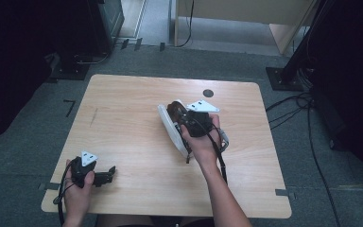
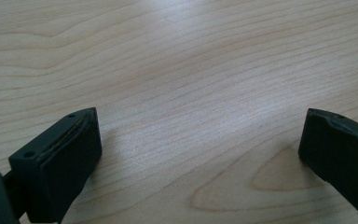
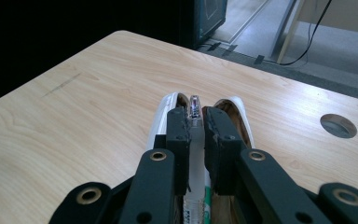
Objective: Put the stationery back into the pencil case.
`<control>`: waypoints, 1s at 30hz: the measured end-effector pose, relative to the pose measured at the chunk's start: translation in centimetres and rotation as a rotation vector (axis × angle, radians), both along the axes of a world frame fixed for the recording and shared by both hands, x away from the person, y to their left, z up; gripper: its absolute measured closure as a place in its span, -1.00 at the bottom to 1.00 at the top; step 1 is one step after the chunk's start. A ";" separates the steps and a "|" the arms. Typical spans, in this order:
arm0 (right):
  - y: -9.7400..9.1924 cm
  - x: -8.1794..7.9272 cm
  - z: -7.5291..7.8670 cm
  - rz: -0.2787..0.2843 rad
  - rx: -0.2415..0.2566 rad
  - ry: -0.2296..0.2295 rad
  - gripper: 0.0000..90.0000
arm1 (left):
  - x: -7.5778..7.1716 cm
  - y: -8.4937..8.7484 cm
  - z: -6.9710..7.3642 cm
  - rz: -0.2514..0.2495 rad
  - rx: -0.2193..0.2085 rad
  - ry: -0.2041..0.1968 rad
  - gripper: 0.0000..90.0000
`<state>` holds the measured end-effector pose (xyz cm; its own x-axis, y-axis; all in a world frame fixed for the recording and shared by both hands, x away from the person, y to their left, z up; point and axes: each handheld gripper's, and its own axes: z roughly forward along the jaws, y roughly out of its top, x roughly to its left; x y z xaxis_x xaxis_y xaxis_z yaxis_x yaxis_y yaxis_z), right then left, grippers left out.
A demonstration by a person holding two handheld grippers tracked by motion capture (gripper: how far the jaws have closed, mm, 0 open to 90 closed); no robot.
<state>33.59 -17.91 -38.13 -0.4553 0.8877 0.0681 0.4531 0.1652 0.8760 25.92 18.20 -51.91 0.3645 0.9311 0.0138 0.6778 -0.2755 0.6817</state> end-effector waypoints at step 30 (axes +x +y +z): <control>1.3 1.4 -4.2 0.006 -0.089 0.079 0.80 | 0.0 0.0 0.0 0.000 0.000 0.000 -1.00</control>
